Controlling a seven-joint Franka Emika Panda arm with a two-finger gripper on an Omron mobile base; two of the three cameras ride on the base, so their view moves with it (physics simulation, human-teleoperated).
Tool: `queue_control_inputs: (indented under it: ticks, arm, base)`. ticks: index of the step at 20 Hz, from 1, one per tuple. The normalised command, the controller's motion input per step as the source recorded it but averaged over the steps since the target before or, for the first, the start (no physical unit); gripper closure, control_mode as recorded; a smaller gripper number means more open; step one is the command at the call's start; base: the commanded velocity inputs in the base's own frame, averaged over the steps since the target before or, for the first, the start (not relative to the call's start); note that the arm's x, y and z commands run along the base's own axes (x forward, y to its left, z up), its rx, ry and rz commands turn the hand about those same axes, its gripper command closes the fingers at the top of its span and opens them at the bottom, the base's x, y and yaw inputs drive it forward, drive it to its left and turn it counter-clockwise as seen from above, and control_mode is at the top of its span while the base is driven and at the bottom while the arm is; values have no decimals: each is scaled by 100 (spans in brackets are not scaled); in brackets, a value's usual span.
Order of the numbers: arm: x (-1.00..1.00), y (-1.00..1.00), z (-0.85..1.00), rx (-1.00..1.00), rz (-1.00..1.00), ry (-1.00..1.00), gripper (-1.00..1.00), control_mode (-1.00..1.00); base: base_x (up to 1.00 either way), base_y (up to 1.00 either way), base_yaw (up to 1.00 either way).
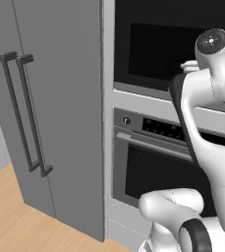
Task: Pick the corn from the sink and place it in the bowl. Then pick the bowl and place it in the microwave. Then close the microwave door and press the start button.
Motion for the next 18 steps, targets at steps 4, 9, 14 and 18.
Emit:
queue_control_inputs:
  ticks: [4,9,14,18]
  arm:
    - [-100,10,-1,1,0,-28,-100,-100]
    - [-100,2,-12,0,0,-42,100,-100]
    - [-100,0,-11,-2,1,-1,100,-100]
    - [-96,0,-29,-10,0,0,100,-100]
  base:
    - [0,0,0]
    - [0,0,0]
    - [0,0,0]
    - [0,0,0]
